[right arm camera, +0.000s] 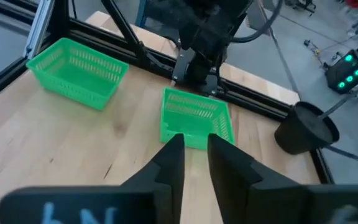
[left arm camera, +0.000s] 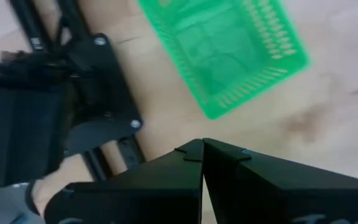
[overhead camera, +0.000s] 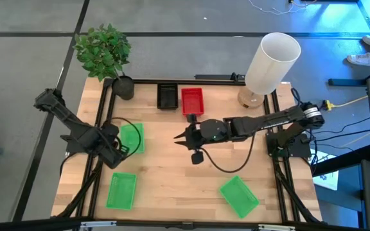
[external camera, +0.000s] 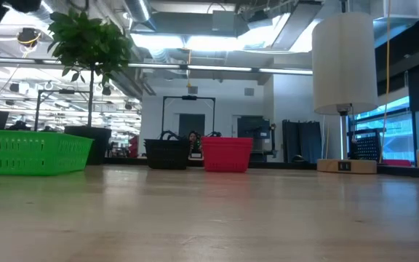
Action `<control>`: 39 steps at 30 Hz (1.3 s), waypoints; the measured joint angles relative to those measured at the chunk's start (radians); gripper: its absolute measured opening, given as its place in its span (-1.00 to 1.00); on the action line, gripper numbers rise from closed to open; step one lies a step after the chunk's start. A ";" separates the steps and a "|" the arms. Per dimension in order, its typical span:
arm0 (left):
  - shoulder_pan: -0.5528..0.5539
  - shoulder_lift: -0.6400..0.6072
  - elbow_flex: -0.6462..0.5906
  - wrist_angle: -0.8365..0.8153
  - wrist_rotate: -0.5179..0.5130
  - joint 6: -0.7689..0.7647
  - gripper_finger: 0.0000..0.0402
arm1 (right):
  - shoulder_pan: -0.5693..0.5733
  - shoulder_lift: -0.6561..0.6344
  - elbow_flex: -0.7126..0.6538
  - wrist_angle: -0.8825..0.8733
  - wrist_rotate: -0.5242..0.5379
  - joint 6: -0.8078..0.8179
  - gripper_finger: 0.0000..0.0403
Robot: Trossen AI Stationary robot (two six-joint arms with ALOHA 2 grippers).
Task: Stack baskets by color
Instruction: Adjust the top left green bin
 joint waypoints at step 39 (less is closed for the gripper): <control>0.269 0.071 -0.389 0.449 -0.074 0.256 -1.00 | -0.019 0.008 0.001 -0.015 0.000 0.071 -0.99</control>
